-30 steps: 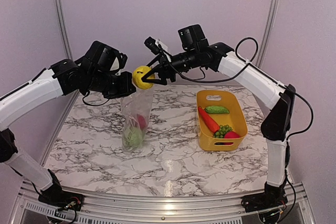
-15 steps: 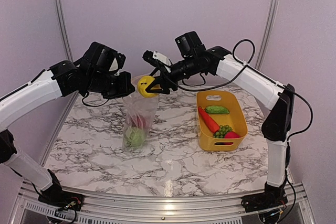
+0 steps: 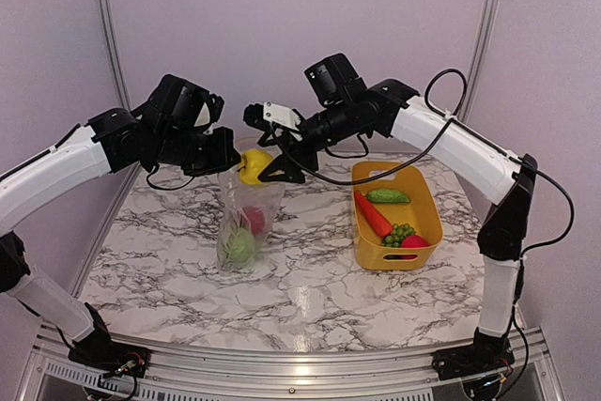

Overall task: Place the food in the zip-top bag and seal the zipper
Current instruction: Place the fake fruit in the zipper food storage bag, then pick up the fake fruit from the bin.

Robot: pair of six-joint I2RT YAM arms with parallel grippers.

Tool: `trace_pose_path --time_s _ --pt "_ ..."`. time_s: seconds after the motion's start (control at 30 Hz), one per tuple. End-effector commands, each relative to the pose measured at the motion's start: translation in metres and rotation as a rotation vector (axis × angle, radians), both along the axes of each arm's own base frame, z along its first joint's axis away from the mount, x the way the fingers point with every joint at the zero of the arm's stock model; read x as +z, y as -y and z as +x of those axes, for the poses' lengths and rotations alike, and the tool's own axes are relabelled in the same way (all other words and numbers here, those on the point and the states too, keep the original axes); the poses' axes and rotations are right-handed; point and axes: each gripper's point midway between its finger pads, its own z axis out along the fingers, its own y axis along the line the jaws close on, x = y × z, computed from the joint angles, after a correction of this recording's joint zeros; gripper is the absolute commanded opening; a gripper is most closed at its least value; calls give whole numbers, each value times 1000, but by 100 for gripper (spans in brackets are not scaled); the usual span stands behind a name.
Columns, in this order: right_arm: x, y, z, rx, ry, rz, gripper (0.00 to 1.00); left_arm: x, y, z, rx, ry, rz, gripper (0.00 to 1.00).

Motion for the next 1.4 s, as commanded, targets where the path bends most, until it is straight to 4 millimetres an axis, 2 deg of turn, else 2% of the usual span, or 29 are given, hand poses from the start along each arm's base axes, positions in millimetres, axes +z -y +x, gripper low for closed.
trace_pose_path --time_s 0.0,0.1,0.27,0.43,0.77,0.9,0.97,1.07,1.17,1.23,1.37 --pt "36 25 -15 39 142 3 82 9 -4 1 -5 31 -6 0" --pt "33 32 -23 77 176 -13 79 6 -3 0 -16 24 -5 0" --pt "14 35 -26 118 174 -66 69 7 0 0 -32 25 -8 0" --pt "-2 33 -21 138 189 -105 62 8 2 0 -45 27 -12 0" --pt "-15 22 -13 161 218 -130 62 6 6 -3 -67 11 -23 0" --pt "-27 22 -13 181 230 -163 56 6 8 -3 -70 12 -27 0" --pt "-30 21 -12 178 234 -170 50 6 8 -2 -71 14 -26 0" --pt "-22 18 -6 151 254 -158 37 5 7 -2 -72 13 -21 0" --pt "2 18 -5 145 309 -118 20 2 6 -2 -72 9 -12 0" --pt "19 20 -6 146 351 -93 17 0 6 -2 -72 4 -8 0" --pt "31 28 -12 154 391 -77 14 0 6 -1 -72 3 -10 0"
